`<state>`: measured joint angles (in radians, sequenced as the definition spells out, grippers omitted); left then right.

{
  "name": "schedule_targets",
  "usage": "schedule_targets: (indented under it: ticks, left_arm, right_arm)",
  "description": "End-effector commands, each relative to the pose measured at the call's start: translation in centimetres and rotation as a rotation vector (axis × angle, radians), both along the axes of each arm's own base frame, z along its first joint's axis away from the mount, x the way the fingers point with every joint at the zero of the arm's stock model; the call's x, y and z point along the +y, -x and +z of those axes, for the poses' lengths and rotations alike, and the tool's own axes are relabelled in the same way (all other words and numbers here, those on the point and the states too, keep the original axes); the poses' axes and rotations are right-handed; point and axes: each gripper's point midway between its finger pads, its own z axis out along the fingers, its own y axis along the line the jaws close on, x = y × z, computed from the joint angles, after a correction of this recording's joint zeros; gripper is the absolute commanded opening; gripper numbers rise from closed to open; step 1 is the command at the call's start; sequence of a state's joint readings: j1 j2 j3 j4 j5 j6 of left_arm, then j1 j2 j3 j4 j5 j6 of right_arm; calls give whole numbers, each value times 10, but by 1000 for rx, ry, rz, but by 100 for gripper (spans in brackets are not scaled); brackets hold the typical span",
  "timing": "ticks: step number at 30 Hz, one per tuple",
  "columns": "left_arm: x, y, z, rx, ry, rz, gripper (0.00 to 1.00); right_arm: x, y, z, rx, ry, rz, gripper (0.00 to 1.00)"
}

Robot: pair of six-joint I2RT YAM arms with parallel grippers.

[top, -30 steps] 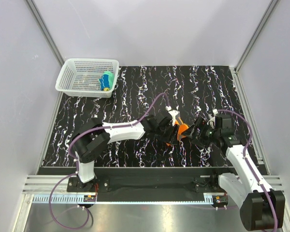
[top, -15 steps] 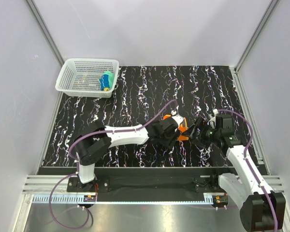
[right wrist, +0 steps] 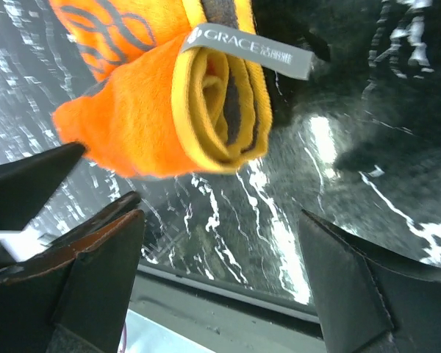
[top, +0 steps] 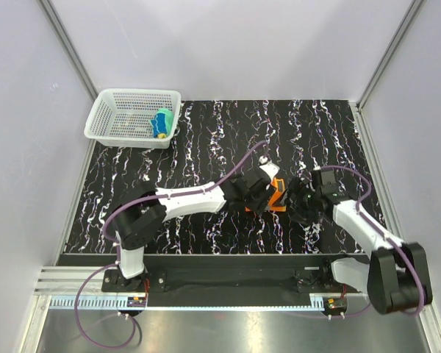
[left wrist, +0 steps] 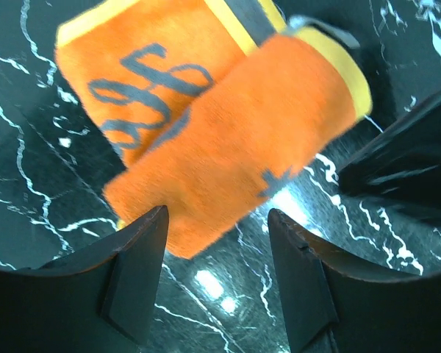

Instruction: Roll the towels

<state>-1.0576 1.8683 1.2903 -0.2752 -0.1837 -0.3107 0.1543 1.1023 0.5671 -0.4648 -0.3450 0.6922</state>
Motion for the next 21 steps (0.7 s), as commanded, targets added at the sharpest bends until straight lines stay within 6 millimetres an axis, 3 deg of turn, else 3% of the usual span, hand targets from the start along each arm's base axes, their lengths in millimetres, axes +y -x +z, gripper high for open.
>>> schedule_targets:
  ticks: [1,13,18,21]
  left_arm:
    - [-8,-23,26,-41,74,9,62]
    - [-9,-52,9,19,101,9,62]
    - [-11,-58,0,57,120,10,62]
    - [-13,-61,-7,80,124,2,62]
  right_arm:
    - [16,-33,10,-72,-9,-35,91]
    - [13,-61,-5,-83,76,-77,92]
    - [18,-65,-20,-57,68,-68,85]
    - [20,-67,-26,-49,68,-63,76]
